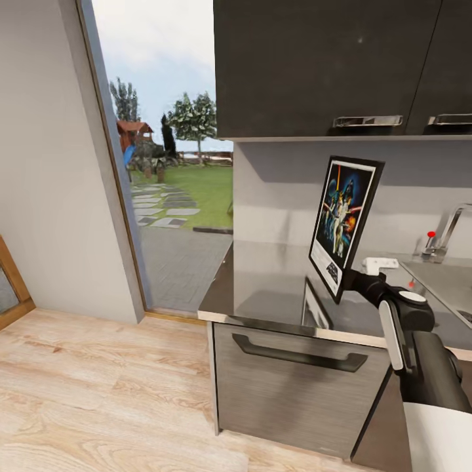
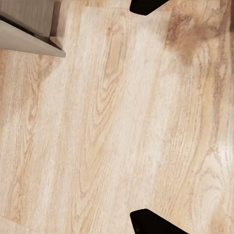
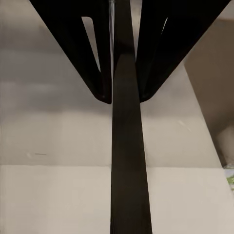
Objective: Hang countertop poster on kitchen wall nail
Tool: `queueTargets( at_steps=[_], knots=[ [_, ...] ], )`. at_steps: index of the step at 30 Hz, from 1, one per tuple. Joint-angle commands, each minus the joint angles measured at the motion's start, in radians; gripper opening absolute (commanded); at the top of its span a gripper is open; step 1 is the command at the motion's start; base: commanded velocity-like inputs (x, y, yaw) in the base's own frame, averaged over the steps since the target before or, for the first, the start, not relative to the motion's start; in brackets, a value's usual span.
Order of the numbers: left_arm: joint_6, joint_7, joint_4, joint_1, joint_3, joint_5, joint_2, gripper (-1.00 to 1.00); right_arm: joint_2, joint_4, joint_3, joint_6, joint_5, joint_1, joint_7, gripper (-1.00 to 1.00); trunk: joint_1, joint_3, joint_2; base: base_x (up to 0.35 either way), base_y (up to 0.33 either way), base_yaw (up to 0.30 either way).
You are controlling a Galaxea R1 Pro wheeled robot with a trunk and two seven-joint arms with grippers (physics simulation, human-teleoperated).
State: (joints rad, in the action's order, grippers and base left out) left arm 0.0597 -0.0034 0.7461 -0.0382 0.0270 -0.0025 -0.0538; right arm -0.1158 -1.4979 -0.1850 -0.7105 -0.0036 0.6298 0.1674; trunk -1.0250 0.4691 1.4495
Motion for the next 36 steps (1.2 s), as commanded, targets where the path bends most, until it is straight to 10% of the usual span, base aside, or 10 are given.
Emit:
queueTargets(
  at_steps=[1,24,36],
  knots=[
    [0.002,0.0,0.001,0.0,0.001,0.0,0.0,1.0,0.001,-0.004,-0.001,-0.007,-0.001,0.001,0.004,-1.0,0.0,0.001,0.001,0.0,0.0,0.0],
    [0.001,-0.001,-0.001,0.0,0.001,-0.001,0.0,1.0,0.004,-0.022,0.003,-0.014,-0.002,0.001,0.014,-1.0,0.0,0.001,0.001,-0.157,0.126,0.0],
    [0.0,-0.003,0.001,0.0,0.001,0.005,-0.031,1.0,0.004,-0.046,0.094,-0.01,-0.002,-0.002,0.098,-1.0,0.0,0.001,0.001,-0.243,0.198,0.0]
  ],
)
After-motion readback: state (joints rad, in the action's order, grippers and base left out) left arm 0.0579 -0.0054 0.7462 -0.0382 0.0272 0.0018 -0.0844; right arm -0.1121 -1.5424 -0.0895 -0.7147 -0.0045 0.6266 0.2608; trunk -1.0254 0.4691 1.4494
